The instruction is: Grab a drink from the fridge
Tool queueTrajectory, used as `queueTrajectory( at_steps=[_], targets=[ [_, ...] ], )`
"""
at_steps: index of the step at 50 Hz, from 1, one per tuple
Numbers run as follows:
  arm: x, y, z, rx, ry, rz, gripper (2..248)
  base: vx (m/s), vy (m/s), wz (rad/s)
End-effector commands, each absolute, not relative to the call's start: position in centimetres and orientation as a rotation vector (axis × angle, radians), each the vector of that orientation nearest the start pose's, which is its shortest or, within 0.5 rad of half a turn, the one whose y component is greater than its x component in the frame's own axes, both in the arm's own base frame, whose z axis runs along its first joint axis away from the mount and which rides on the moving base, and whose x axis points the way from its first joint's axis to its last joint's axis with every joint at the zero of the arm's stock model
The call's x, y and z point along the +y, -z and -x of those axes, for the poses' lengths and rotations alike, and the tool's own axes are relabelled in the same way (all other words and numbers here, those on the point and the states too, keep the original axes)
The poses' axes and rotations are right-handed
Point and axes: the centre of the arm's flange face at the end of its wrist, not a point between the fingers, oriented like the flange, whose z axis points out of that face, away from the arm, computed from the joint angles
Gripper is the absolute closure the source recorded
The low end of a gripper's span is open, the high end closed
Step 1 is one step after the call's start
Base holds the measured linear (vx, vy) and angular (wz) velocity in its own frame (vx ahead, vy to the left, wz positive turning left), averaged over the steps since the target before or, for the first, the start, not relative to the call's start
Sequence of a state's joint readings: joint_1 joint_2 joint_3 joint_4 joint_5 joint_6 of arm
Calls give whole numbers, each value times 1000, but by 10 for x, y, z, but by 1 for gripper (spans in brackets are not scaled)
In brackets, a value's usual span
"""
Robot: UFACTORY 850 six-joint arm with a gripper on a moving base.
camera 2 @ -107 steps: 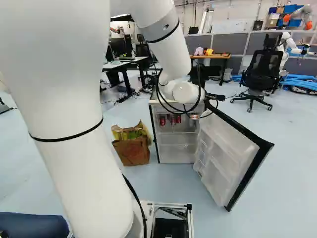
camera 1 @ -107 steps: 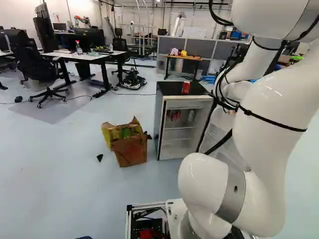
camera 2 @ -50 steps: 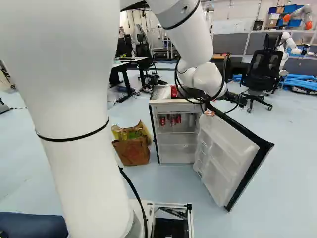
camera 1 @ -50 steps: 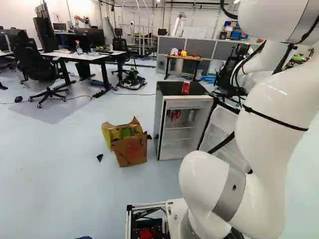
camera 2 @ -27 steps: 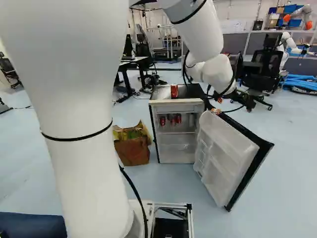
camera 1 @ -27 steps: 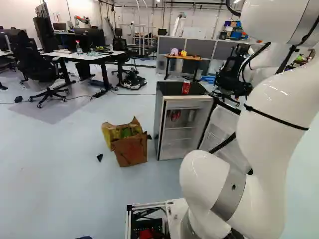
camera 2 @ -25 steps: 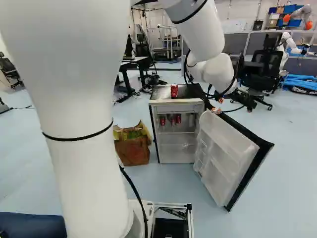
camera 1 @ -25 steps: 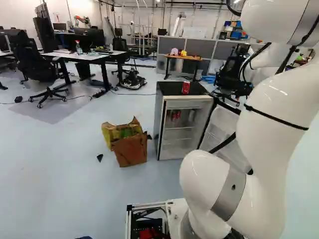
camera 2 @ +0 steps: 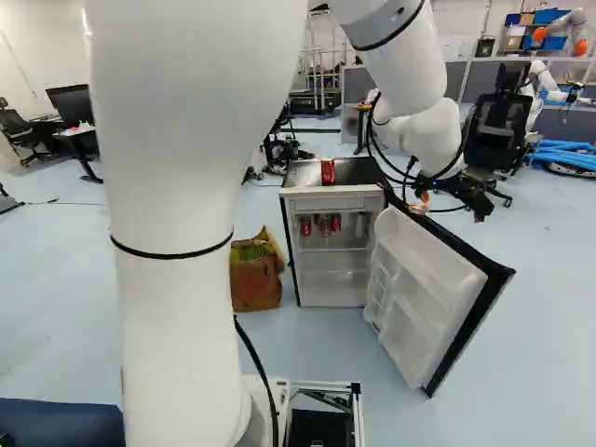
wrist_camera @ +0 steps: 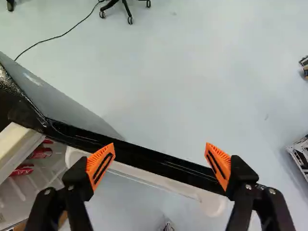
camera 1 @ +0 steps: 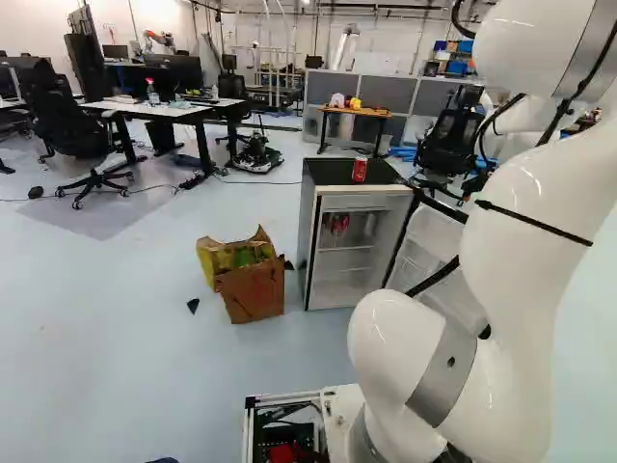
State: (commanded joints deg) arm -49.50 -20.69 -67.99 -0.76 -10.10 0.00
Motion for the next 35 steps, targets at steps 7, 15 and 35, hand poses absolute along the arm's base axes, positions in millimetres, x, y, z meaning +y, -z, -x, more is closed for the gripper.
queueTrajectory(
  at_steps=[7, 15, 35],
  targets=[
    [-473, -476, -397, 1367, 963, 2972, 3, 0, 0, 0],
    [-487, -475, -402, 1380, 960, 2969, 3, 0, 0, 0],
    [-521, -469, -414, 1425, 912, 2946, 3, 0, 0, 0]
  ],
)
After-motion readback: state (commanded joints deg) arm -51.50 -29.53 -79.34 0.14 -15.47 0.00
